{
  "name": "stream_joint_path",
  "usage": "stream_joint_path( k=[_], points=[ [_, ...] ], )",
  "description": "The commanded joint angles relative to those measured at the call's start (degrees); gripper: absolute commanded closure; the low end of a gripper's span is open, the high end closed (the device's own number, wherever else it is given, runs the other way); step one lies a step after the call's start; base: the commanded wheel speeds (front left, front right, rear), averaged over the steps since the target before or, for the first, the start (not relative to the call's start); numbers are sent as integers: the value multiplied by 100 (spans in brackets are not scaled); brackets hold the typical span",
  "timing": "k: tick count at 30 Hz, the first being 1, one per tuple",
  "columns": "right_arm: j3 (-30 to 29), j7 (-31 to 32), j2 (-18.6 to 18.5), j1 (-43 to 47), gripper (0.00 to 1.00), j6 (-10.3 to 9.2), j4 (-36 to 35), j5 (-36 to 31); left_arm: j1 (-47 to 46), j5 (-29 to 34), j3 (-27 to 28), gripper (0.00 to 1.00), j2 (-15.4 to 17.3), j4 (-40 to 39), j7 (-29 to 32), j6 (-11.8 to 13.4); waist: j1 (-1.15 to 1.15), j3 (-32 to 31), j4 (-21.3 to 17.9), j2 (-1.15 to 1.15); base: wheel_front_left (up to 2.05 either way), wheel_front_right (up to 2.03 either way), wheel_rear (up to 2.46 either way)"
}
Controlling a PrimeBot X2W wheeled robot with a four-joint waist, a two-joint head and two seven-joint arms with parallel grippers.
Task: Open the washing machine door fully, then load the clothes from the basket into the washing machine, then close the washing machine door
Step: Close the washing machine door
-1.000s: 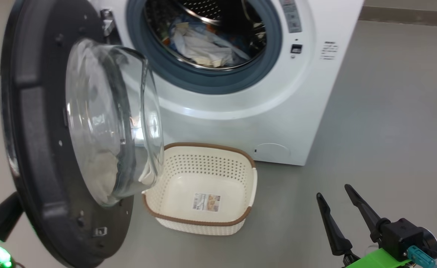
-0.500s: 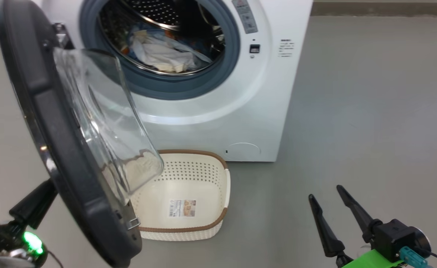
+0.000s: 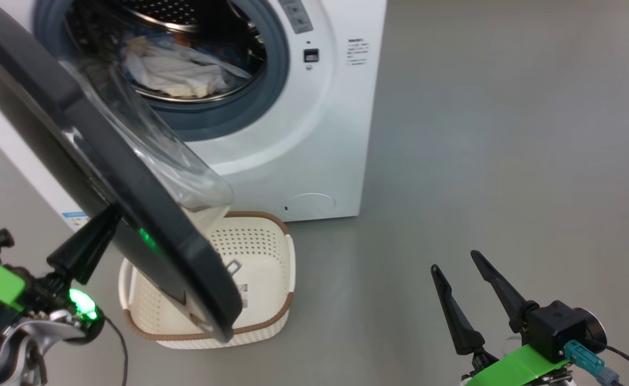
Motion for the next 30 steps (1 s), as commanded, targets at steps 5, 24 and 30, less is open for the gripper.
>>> stream_joint_path(
  k=[5,24,30],
  points=[
    [136,-92,1,-232,0,9,-75,69,-542,71,117,100,34,90,-52,-155,0,147,-263,0,0,0,0],
    [60,-180,6,-383,0,9,39,38,-786,83,226,100,-184,566,-142,-525,0,339,-243,0,0,0,0],
    [15,-187,7,-354,0,9,47,28,-531,91,325,100,-207,480,-170,-618,0,303,-120,0,0,0,0]
  ],
)
